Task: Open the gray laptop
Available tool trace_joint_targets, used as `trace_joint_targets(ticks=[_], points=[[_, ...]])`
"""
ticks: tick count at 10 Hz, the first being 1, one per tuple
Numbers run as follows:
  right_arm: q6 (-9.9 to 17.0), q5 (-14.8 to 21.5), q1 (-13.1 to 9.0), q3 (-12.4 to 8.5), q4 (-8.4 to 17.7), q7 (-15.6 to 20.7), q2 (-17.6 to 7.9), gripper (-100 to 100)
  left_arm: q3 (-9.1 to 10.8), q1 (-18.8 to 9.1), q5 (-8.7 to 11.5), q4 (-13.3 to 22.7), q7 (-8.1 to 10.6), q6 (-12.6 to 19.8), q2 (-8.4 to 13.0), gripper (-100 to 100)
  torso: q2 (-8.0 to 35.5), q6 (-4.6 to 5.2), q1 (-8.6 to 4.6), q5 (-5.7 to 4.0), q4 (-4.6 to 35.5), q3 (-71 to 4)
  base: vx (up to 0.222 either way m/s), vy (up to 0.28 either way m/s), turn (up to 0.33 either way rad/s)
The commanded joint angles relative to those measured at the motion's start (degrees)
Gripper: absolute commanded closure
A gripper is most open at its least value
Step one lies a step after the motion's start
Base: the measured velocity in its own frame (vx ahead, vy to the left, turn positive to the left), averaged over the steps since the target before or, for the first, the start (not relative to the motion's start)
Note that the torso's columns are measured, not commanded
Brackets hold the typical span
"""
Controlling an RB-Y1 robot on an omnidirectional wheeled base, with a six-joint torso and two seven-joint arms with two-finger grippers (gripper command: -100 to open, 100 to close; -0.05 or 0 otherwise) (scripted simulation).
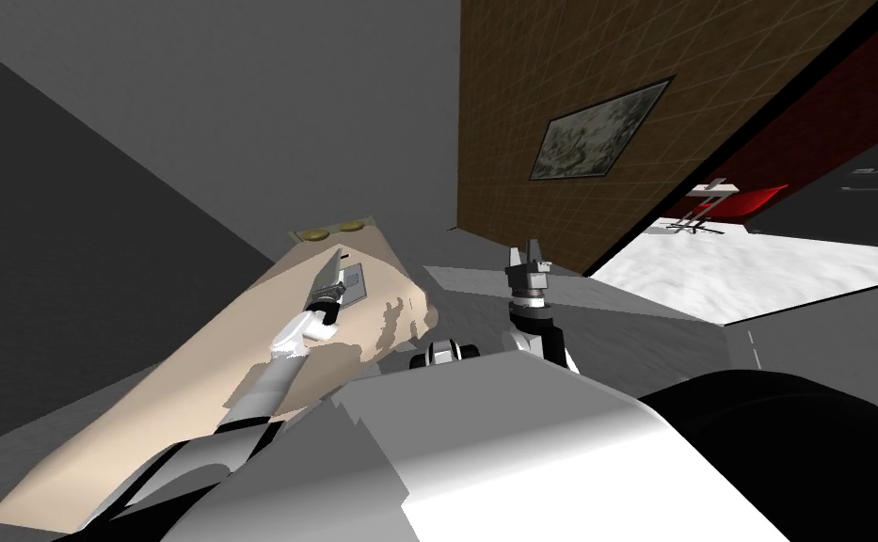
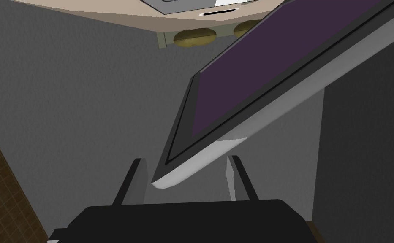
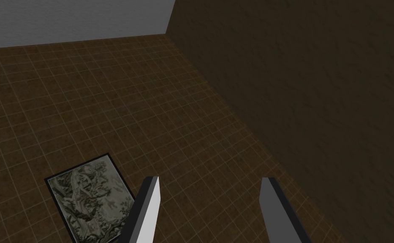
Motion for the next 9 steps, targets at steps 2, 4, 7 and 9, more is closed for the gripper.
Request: trace_joint_targets(ticks=[2,4,7,9], points=[[0.0,0.0,0.0,0.0,0.0,0.0,0.0,0,-0.65,-0.8,0.8,1.7,-1.21,-0.3,2.0,-100,0.1,0.12,0.04,-0.13,0.3,0.0,-0.018,-0.034,-0.056],[0.0,0.0,0.0,0.0,0.0,0.0,0.0,0,-1.22,-1.4,4.0,2.4,-1.52,0.1,5.1,-100,0.3,0.24,-0.55,-0.63,0.5,0.1,-0.048,-0.049,-0.090],[0.0,0.0,0.0,0.0,0.0,0.0,0.0,0,-2.07,-2.4,8.6,3.4,-1.98,0.7,9.5,-100,0.2,0.26,-0.70,-0.73,0.5,0.1,-0.043,-0.054,-0.072],[0.0,0.0,0.0,0.0,0.0,0.0,0.0,0,-2.35,-2.7,10.1,3.7,-2.14,0.8,11.0,-100,0.2,0.24,-0.59,-0.69,0.5,0.1,-0.033,-0.037,-0.045]])
